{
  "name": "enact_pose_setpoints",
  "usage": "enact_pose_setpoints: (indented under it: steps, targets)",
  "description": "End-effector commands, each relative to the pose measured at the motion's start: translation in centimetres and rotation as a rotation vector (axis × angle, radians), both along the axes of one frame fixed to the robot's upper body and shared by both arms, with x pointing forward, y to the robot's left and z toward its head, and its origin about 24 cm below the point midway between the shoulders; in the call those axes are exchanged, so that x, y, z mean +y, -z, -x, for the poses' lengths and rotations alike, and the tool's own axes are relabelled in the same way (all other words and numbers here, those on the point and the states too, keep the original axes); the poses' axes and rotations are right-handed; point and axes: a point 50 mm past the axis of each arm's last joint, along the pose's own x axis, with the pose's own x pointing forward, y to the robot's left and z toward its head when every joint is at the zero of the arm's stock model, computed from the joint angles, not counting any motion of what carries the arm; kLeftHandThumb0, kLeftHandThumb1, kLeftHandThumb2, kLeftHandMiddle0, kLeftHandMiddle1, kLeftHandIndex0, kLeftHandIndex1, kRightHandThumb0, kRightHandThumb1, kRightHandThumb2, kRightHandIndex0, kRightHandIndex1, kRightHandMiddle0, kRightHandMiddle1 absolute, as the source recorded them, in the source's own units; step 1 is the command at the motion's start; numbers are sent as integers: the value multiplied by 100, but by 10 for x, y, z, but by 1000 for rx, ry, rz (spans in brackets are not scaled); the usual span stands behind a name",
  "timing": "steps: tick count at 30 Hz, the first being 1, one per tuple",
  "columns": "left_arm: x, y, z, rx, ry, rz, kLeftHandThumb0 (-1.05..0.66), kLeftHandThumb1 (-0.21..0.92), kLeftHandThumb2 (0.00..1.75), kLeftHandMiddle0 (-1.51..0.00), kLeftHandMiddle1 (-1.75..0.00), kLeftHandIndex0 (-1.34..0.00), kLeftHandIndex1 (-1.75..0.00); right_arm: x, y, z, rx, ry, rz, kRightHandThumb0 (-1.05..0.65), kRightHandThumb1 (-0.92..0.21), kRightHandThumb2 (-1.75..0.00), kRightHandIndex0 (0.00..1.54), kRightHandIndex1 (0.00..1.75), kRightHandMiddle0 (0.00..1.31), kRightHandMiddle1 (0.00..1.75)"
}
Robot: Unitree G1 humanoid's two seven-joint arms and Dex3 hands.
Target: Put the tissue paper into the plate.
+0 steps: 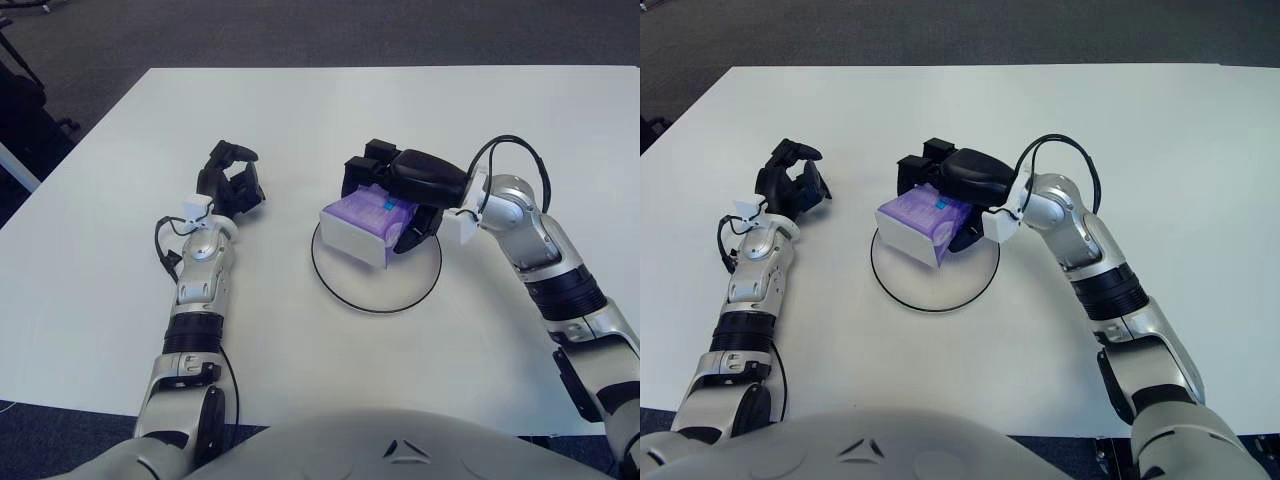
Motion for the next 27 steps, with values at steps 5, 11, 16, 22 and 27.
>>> enact_pose_setpoints:
  steps: [5, 11, 16, 22, 27]
  targets:
    - [-7, 48, 23, 173, -13, 65, -41, 56, 101, -103, -175, -43, -175, -1, -1, 1, -24, -48, 59, -69, -52, -73, 5, 61, 0, 88]
    - [-7, 48, 22, 183, -22, 81, -42, 51, 107, -107, -175, -46, -175, -4, -5, 1, -37, -71, 77, -74, -56, -66, 2, 35, 0, 61]
    - [-9, 48, 23, 193, -38, 74, -43, 49, 110, -108, -175, -48, -175, -6, -10, 1, -34, -65, 73, -79, -64, -59, 1, 21, 0, 43]
    - [-9, 47, 23, 203, -41, 60, -43, 48, 112, -108, -175, -49, -175, -8, -18, 0, -10, -69, 66, -81, -65, -56, 0, 11, 0, 37]
    - [-9, 46, 23, 197, -37, 52, -43, 49, 110, -105, -175, -48, -175, -11, -26, -1, -27, -56, 87, -85, -67, -54, 0, 5, 0, 35]
